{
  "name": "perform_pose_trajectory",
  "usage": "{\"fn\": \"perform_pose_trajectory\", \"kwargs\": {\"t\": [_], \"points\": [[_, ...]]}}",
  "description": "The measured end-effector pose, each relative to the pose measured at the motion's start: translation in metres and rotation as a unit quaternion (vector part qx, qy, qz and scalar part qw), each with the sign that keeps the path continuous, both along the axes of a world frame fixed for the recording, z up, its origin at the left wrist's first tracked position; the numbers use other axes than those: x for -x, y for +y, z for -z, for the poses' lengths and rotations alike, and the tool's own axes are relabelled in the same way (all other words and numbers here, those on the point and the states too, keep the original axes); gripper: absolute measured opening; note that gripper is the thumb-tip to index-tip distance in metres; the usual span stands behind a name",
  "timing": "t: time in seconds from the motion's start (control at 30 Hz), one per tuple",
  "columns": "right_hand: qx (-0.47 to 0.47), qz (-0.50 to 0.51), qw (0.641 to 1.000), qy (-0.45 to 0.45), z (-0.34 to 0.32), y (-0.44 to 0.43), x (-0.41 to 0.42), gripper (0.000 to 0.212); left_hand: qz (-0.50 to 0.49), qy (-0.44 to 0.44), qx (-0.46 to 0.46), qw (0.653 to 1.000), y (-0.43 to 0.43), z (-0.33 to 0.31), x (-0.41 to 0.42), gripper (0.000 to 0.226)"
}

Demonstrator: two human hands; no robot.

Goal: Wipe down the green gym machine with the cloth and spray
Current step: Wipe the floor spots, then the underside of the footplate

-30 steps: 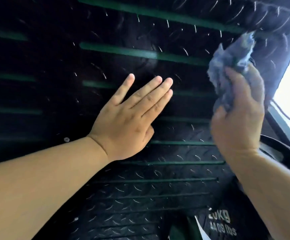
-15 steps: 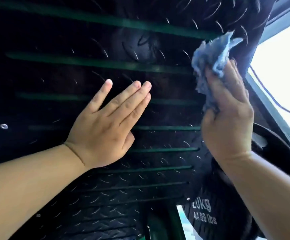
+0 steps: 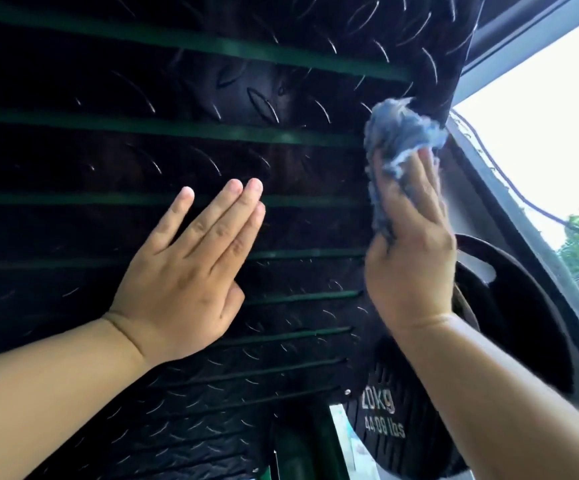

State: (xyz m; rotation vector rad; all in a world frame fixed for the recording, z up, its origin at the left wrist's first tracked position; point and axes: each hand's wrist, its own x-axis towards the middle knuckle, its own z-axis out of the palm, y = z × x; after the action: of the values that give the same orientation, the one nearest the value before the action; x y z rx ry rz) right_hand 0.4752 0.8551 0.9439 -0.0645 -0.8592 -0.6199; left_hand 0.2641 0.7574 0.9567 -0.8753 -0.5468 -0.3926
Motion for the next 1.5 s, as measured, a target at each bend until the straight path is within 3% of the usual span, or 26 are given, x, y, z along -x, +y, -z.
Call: {"fn": "perform_pose_trajectory", "kwargs": {"t": [0.2, 0.23, 0.3, 0.37, 0.43, 0.47, 0.5, 0.57, 0.67, 0.73, 0.83, 0.97, 1.07, 1.17, 1.3, 1.37, 1.5], "points": [[0.086, 0.047, 0.985, -0.139, 0.076, 0.052, 0.037, 0.057, -0.009, 0.027, 0.045, 0.999, 0.002, 0.003, -0.023, 0.07], [0.095, 0.016, 0.982, -0.16, 0.081, 0.047, 0.033, 0.057, -0.009, 0.039, 0.064, 0.997, 0.004, 0.005, -0.033, 0.073], [0.121, -0.151, 0.967, -0.167, 0.082, 0.027, 0.022, 0.058, -0.014, 0.085, 0.12, 0.989, 0.011, 0.009, -0.053, 0.077], [0.14, -0.372, 0.902, -0.17, 0.075, 0.004, 0.012, 0.06, -0.027, 0.125, 0.185, 0.974, 0.017, 0.01, -0.065, 0.078], [0.152, -0.588, 0.768, -0.203, 0.068, -0.012, -0.004, 0.055, -0.006, 0.132, 0.231, 0.964, 0.024, 0.009, -0.079, 0.069], [0.169, -0.641, 0.715, -0.221, 0.066, -0.017, -0.011, 0.051, 0.018, 0.125, 0.248, 0.96, 0.026, 0.009, -0.085, 0.062], [0.187, -0.657, 0.691, -0.235, 0.066, -0.019, -0.017, 0.046, 0.046, 0.12, 0.261, 0.957, 0.026, 0.009, -0.091, 0.054], [0.208, -0.643, 0.71, -0.201, 0.065, -0.016, -0.029, 0.038, 0.09, 0.122, 0.244, 0.958, 0.02, -0.001, -0.103, 0.037], [0.248, -0.589, 0.767, -0.058, 0.056, 0.009, -0.045, 0.029, 0.105, 0.119, 0.133, 0.978, 0.004, -0.03, -0.116, 0.028], [0.301, -0.592, 0.742, -0.094, 0.047, 0.025, -0.042, 0.026, 0.078, 0.127, 0.093, 0.984, 0.009, -0.037, -0.115, 0.031], [0.357, -0.644, 0.644, -0.208, 0.042, 0.043, -0.024, 0.047, -0.009, 0.13, 0.124, 0.984, 0.047, -0.013, -0.101, 0.04], [0.361, -0.671, 0.612, -0.213, 0.04, 0.056, -0.022, 0.052, -0.076, 0.171, 0.192, 0.964, 0.102, 0.022, -0.078, 0.027], [0.337, -0.69, 0.589, -0.253, 0.042, 0.061, -0.023, 0.06, -0.099, 0.196, 0.206, 0.954, 0.111, 0.034, -0.071, 0.042], [0.328, -0.692, 0.591, -0.253, 0.045, 0.07, -0.022, 0.058, -0.058, 0.207, 0.136, 0.967, 0.085, 0.012, -0.09, 0.034], [0.333, -0.678, 0.614, -0.228, 0.052, 0.085, -0.01, 0.057, 0.045, 0.147, 0.043, 0.987, 0.063, -0.015, -0.111, 0.029], [0.331, -0.68, 0.617, -0.217, 0.056, 0.093, -0.003, 0.054, 0.048, 0.149, 0.08, 0.984, 0.085, 0.001, -0.098, 0.032], [0.328, -0.671, 0.628, -0.219, 0.055, 0.096, -0.002, 0.056, -0.096, 0.145, 0.195, 0.965, 0.154, 0.07, -0.047, 0.037]]}}
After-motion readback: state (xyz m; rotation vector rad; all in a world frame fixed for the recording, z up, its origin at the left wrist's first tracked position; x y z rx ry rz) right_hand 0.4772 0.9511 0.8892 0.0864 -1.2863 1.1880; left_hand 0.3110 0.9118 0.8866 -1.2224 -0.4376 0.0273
